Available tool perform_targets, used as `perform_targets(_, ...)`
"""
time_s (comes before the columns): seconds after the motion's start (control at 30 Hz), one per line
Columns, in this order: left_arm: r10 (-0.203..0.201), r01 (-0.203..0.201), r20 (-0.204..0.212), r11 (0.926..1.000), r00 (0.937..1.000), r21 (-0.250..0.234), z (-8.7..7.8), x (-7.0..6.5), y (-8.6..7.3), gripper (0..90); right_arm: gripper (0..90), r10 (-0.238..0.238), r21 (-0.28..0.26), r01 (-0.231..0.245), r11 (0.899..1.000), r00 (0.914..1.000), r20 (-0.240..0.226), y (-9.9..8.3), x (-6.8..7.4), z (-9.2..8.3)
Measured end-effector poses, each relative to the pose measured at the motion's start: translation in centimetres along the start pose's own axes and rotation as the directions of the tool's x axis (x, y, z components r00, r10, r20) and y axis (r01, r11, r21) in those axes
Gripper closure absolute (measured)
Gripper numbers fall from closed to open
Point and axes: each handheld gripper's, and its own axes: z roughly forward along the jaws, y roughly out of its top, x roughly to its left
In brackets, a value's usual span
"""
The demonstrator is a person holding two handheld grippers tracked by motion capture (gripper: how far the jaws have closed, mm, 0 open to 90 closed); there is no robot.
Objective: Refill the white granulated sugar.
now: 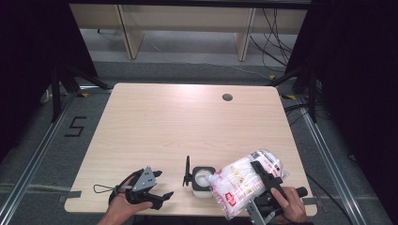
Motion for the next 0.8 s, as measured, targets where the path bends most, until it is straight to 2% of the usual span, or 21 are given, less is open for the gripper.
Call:
perform_targets(0.03,0.009,-0.009,-0.003,0.9999,1.0,0.012,-0.1,0.0,0.1,17.9,58.3,0.066,0.01,-0.066,0.998,0.9977,-0.009,-0.1,0.5,0.1)
perform_targets(0.1,-0.002,0.002,-0.005,1.0,1.0,0.003,0.0,-0.1,0.1,17.9,58.6,0.064,0.002,-0.064,0.998,0.9978,-0.014,-0.2,0.5,0.2)
perform_targets(0.13,0.027,-0.027,-0.011,0.9993,0.9996,0.027,-0.2,0.1,0.1,18.0,58.6,0.032,0.0,-0.032,0.999,0.9994,-0.015,-0.2,0.3,0.2)
perform_targets(0.17,0.014,-0.013,-0.012,0.9998,0.9998,0.016,-0.1,0.0,0.1,18.1,58.8,0.08,0.005,-0.08,0.997,0.9965,-0.023,-0.4,0.7,0.3)
perform_targets(0.2,-0.001,0.001,-0.007,1.0,1.0,0.004,0.0,-0.1,0.1,18.0,58.9,0.072,0.003,-0.072,0.997,0.9968,-0.032,-0.4,0.6,0.4)
perform_targets(0.23,-0.001,0.001,-0.006,1.0,1.0,-0.004,0.0,-0.1,0.0,18.1,59.0,0.089,0.006,-0.089,0.996,0.9953,-0.037,-0.4,0.6,0.4)
perform_targets(0.27,-0.008,0.008,-0.005,1.0,1.0,-0.003,0.0,-0.1,0.0,18.1,59.1,0.059,-0.003,-0.059,0.998,0.9976,-0.037,-0.5,0.4,0.5)
perform_targets(0.3,-0.009,0.009,-0.002,1.0,1.0,0.0,-0.1,0.0,0.1,18.1,59.1,0.082,-0.004,-0.082,0.997,0.9957,-0.044,-0.6,0.5,0.6)
perform_targets(0.33,-0.007,0.007,-0.006,1.0,1.0,0.001,-0.1,0.0,0.1,18.1,59.2,0.029,-0.029,-0.03,0.999,0.9986,-0.045,-0.7,0.0,0.8)
perform_targets(0.37,-0.004,0.004,-0.008,1.0,1.0,0.002,-0.1,0.0,0.2,18.1,59.2,0.102,-0.007,-0.102,0.995,0.9935,-0.05,-0.9,0.5,0.8)
perform_targets(0.4,-0.01,0.01,-0.008,0.9999,0.9999,0.0,-0.1,0.0,0.2,18.1,59.3,0.142,-0.001,-0.143,0.99,0.988,-0.06,-1.0,0.7,0.8)
perform_targets(0.47,-0.006,0.006,-0.001,1.0,1.0,-0.001,-0.1,-0.1,0.1,18.2,59.4,0.162,-0.009,-0.163,0.987,0.9844,-0.068,-1.2,0.6,0.9)
perform_targets(0.5,-0.006,0.006,-0.002,1.0,1.0,0.0,-0.1,0.0,0.1,18.3,59.5,0.22,-0.001,-0.221,0.975,0.9715,-0.089,-1.3,0.8,0.8)
perform_targets(0.57,-0.008,0.008,-0.005,1.0,1.0,0.003,-0.1,0.0,0.1,18.3,59.9,0.199,-0.04,-0.203,0.978,0.9753,-0.097,-1.3,0.3,0.9)
perform_targets(0.6,-0.008,0.008,-0.007,1.0,0.9999,-0.001,-0.1,-0.1,0.2,18.3,60.1,0.264,-0.036,-0.269,0.962,0.9585,-0.108,-1.2,0.7,0.8)
perform_targets(0.63,0.016,-0.016,-0.009,0.9998,0.9998,0.011,-0.3,0.1,0.2,18.4,60.2,0.268,-0.044,-0.274,0.961,0.9566,-0.115,-1.1,0.6,0.8)
perform_targets(0.67,0.004,-0.004,-0.011,1.0,0.9999,0.005,-0.3,0.1,0.2,18.5,60.2,0.245,-0.058,-0.254,0.965,0.9611,-0.127,-1.0,0.4,0.8)
perform_targets(0.7,0.01,-0.01,-0.01,0.9999,0.9999,0.009,-0.4,0.2,0.2,18.6,60.2,0.317,-0.055,-0.328,0.943,0.9364,-0.15,-1.0,0.7,0.9)
perform_targets(0.73,-0.011,0.011,-0.011,0.9999,0.9999,-0.007,-0.3,0.1,0.2,18.6,60.4,0.332,-0.064,-0.345,0.936,0.9298,-0.159,-1.0,0.7,1.0)
perform_targets(0.77,-0.01,0.01,-0.012,0.9999,0.9999,-0.006,-0.3,0.1,0.2,18.6,60.5,0.348,-0.078,-0.365,0.928,0.9218,-0.17,-1.0,0.7,1.2)
perform_targets(0.8,-0.01,0.01,-0.011,0.9999,0.9999,-0.006,-0.3,0.1,0.2,18.6,60.6,0.335,-0.088,-0.354,0.931,0.9255,-0.178,-1.1,0.6,1.4)
